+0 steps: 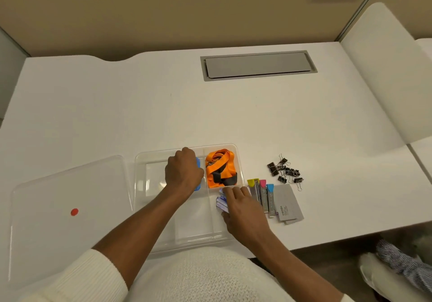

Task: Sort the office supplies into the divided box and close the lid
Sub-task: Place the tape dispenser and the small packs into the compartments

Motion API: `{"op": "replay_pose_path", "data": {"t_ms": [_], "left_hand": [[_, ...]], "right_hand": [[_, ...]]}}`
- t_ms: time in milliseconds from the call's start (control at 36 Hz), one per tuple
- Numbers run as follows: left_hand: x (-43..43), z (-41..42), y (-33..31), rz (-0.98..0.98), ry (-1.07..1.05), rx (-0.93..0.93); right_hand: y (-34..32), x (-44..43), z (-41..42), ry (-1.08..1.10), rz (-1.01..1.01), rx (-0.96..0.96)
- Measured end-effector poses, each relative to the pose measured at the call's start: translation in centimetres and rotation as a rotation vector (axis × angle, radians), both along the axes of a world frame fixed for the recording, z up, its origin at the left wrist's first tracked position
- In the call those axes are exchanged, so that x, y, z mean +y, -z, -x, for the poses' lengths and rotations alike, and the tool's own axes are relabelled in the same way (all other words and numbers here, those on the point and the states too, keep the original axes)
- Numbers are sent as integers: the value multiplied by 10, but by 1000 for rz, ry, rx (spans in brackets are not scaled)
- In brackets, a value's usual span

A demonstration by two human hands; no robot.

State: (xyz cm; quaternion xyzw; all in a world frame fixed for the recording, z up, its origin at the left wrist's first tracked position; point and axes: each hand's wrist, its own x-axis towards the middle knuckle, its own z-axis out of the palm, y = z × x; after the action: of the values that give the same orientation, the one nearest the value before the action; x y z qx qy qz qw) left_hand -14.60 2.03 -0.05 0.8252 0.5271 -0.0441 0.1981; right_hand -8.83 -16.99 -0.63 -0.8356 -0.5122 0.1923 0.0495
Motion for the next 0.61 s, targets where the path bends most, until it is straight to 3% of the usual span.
{"op": "replay_pose_path", "data": {"t_ms": [167,611], "left_hand": [[4,-4,3,4,-16,7],[-6,9,1,-4,70,37]], "right_hand": [[8,7,15,131,35,42],[11,4,15,173,9,154]]}}
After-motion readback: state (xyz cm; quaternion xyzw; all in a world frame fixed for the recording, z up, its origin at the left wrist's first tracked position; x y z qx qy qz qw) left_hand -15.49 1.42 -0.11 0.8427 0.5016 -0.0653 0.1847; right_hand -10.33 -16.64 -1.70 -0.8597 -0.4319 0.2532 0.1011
